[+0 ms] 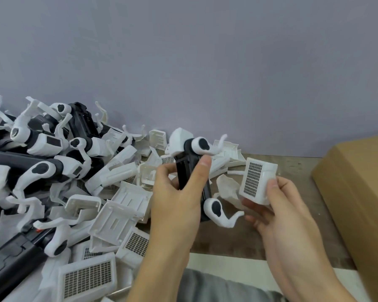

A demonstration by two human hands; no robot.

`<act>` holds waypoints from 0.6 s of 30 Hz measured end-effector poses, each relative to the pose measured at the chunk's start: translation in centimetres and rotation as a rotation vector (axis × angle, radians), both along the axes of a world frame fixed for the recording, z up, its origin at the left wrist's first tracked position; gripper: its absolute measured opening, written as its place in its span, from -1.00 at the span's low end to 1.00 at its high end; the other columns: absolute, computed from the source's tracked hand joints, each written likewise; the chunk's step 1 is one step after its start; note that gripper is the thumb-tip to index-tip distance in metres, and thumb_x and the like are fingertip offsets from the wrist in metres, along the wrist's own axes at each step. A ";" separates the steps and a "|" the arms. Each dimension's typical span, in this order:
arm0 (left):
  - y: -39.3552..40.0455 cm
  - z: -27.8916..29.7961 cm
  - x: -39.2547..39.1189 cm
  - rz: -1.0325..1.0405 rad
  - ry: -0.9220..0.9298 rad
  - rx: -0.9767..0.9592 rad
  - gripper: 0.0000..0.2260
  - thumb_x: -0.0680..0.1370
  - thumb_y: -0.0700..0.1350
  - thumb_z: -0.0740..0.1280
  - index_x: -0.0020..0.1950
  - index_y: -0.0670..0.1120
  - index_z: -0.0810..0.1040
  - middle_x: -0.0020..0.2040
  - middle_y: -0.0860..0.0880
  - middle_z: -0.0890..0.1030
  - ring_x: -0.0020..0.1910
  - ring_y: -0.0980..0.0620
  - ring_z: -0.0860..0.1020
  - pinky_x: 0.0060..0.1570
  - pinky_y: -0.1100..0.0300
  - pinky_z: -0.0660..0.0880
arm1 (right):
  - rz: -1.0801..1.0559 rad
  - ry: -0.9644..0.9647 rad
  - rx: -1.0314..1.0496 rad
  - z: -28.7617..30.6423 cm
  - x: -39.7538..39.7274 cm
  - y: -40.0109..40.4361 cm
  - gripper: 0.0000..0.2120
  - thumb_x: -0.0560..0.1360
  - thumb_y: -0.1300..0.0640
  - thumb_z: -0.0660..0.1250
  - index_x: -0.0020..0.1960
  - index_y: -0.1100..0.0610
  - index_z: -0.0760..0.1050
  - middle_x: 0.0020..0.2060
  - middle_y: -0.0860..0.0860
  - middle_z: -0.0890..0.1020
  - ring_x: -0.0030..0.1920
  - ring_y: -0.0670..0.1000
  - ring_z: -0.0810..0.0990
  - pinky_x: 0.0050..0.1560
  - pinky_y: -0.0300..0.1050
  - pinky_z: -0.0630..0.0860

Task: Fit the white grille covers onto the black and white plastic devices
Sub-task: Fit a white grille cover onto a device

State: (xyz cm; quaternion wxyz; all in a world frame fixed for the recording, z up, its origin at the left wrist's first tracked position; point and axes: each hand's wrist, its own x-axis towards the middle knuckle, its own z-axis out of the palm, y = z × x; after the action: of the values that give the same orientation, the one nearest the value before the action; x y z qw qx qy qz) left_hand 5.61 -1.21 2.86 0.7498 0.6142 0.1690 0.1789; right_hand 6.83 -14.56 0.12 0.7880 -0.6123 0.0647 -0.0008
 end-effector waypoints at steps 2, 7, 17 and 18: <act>-0.1 -0.1 0.1 -0.005 0.025 0.029 -0.44 0.21 0.34 0.44 0.05 0.04 0.51 -0.29 0.12 0.69 -0.29 0.14 0.68 -0.30 0.20 0.56 | 0.010 -0.029 0.055 0.1 0.0 -0.2 -0.72 0.68 -0.02 0.15 -0.12 -0.13 0.57 -0.01 -0.05 0.73 0.04 0.07 0.69 -0.05 -0.03 0.50; 0.0 -0.7 0.4 -0.038 0.050 -0.117 -0.66 0.35 0.12 0.45 0.03 0.01 0.52 -0.23 0.05 0.70 -0.19 0.00 0.68 -0.22 0.06 0.56 | -0.012 -0.089 0.107 0.9 0.4 -0.9 -0.79 0.63 -0.02 0.23 -0.15 -0.03 0.50 -0.09 -0.03 0.72 -0.07 0.08 0.74 -0.08 -0.05 0.56; -0.5 -0.8 0.2 -0.025 0.035 0.233 -0.48 0.21 0.09 0.62 0.08 0.02 0.57 -0.13 0.14 0.71 -0.16 0.19 0.68 -0.27 0.29 0.61 | -0.025 -0.455 -0.843 2.9 0.4 -3.4 -0.38 0.30 0.10 0.62 0.22 -0.24 0.42 -0.03 -0.36 0.54 0.00 -0.27 0.52 -0.02 -0.32 0.48; -0.5 -0.8 0.2 -0.034 0.039 0.239 -0.46 0.18 0.11 0.61 0.09 0.01 0.57 -0.13 0.11 0.72 -0.15 0.18 0.69 -0.22 0.27 0.63 | 0.023 -0.501 -0.958 3.1 0.4 -3.4 -0.32 0.32 0.15 0.61 0.30 -0.22 0.40 0.00 -0.38 0.48 0.02 -0.28 0.46 0.05 -0.36 0.44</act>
State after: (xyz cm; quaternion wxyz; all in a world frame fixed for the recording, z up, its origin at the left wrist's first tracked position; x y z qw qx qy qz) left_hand 5.83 -1.73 2.03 0.6708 0.7054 0.1504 0.1730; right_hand 7.20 -17.99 3.23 0.4119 -0.8848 -0.1395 -0.1674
